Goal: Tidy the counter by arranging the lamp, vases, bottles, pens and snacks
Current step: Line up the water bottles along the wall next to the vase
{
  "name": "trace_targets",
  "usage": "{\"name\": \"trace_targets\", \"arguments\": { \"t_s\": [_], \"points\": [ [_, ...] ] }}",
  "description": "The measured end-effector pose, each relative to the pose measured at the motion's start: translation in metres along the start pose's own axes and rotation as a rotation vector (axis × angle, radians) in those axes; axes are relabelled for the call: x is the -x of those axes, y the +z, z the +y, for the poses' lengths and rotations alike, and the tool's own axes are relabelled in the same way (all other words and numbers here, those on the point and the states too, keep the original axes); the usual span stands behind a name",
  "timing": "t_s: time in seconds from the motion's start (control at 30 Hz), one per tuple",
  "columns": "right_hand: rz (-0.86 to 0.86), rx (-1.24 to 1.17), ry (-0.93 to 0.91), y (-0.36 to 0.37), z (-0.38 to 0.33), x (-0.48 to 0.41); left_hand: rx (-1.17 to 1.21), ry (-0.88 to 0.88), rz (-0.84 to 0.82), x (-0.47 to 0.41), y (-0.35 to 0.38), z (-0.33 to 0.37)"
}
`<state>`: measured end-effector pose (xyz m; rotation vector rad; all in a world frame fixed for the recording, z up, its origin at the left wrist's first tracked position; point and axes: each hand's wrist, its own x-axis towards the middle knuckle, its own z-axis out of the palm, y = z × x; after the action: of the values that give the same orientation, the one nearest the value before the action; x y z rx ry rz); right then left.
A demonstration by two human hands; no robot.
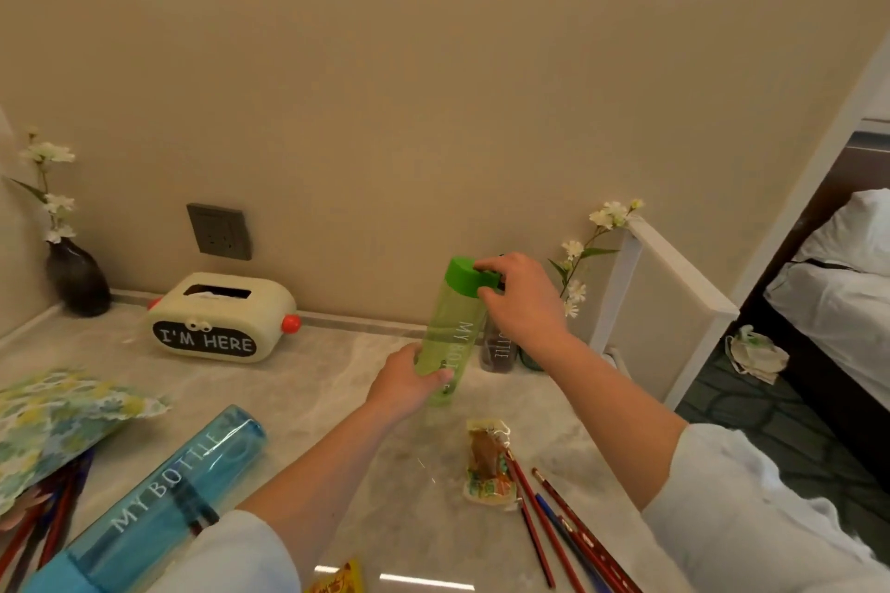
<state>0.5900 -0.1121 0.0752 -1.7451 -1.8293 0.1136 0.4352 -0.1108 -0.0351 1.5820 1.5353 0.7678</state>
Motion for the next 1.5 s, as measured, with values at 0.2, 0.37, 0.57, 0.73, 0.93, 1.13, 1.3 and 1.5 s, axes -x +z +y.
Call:
{"name": "trace_targets", "arguments": {
  "t_s": [0.2, 0.37, 0.57, 0.73, 0.93, 1.13, 1.3, 1.5],
  "points": [
    [-0.004, 0.153, -0.04, 0.003, 0.005, -0.022, 0.003, 0.021, -0.069, -0.033, 0.005, -0.001],
    [-0.037, 0.175, -0.068, 0.014, 0.013, -0.036, -0.005, 0.018, -0.097, -0.054, 0.016, -0.004],
    [-0.034, 0.195, -0.066, 0.023, 0.026, -0.055, 0.009, 0.017, -0.125, -0.081, 0.028, -0.009],
    [-0.083, 0.207, -0.064, 0.025, 0.03, -0.065, 0.035, 0.014, -0.137, -0.096, 0.035, -0.011],
    [-0.075, 0.172, -0.075, 0.028, 0.031, -0.07, 0.105, -0.022, -0.129, -0.104, 0.039, -0.01],
    [-0.074, 0.143, -0.068, 0.028, 0.031, -0.069, 0.08, 0.009, -0.14, -0.11, 0.042, -0.01],
    [-0.081, 0.142, -0.072, 0.028, 0.032, -0.067, 0.067, 0.031, -0.131, -0.113, 0.044, -0.01],
    [-0.074, 0.128, -0.062, 0.029, 0.034, -0.066, 0.067, 0.064, -0.126, -0.115, 0.046, -0.006]
  ]
}}
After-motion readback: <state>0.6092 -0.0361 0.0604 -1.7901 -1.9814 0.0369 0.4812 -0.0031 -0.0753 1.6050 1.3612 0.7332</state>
